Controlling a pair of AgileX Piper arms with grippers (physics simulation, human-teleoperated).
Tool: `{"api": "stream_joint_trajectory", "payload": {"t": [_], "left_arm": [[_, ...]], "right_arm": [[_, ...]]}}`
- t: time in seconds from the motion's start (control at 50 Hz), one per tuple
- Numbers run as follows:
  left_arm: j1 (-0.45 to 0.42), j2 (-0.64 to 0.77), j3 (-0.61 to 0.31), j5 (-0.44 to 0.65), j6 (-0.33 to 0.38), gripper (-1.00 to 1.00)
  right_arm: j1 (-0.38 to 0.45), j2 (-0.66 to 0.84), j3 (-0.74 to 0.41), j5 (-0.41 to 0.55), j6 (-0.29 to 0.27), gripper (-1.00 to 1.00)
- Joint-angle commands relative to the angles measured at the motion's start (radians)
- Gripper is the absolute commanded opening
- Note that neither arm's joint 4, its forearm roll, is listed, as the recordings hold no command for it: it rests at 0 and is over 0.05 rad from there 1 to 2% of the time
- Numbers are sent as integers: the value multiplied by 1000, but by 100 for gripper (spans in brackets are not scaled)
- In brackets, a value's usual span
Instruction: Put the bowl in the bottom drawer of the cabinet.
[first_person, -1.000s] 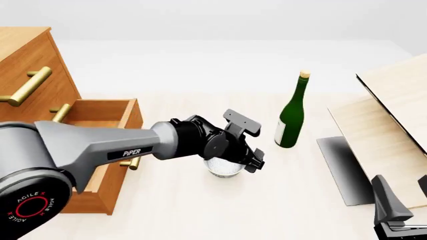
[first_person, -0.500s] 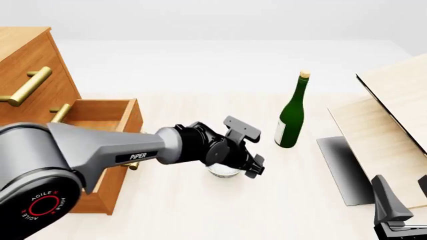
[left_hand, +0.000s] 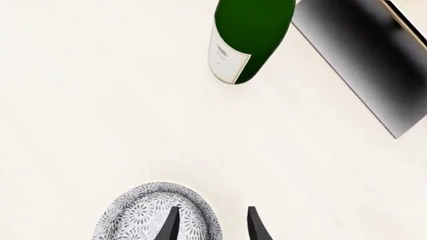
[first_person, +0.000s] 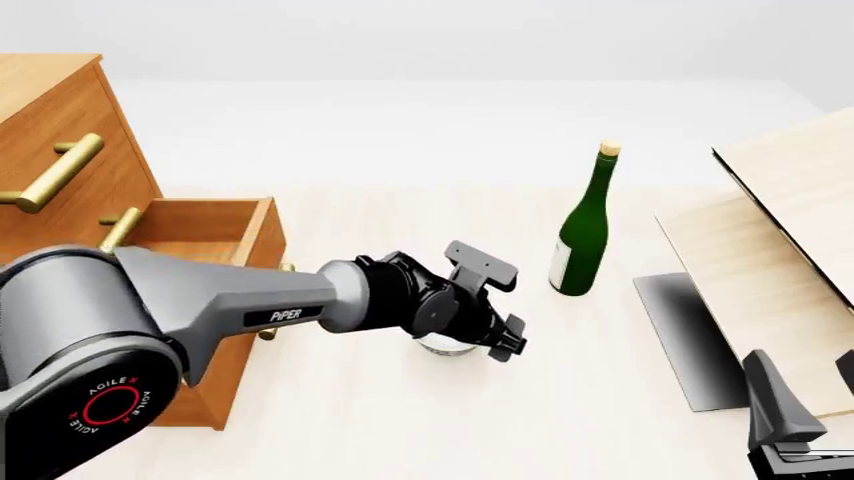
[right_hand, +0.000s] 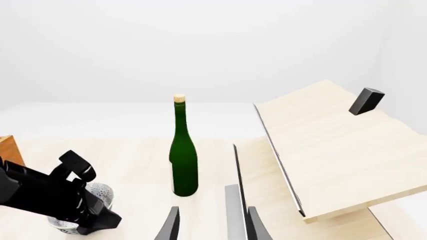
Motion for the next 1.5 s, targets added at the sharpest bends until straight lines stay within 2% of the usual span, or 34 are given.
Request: {"api": "stream_joint_trajectory", "payload": {"t": [0.02, 0.8, 0.82, 1.12, 1.32, 1.5], "left_arm": [[0, 8, 4, -5, -12, 100], [-17, 22, 16, -28, -32, 100], [-14, 23, 16, -30, -28, -100], [12, -5, 21, -29, -4, -100], [48, -83, 60, -52, 3, -100], [79, -149, 43, -20, 36, -100]], "right_arm": [[0, 0, 0, 0, 0, 100], [0, 0, 0, 0, 0, 100], [0, 0, 0, 0, 0, 100], [0, 0, 0, 0, 0, 100], [0, 0, 0, 0, 0, 100], [0, 0, 0, 0, 0, 100]]}}
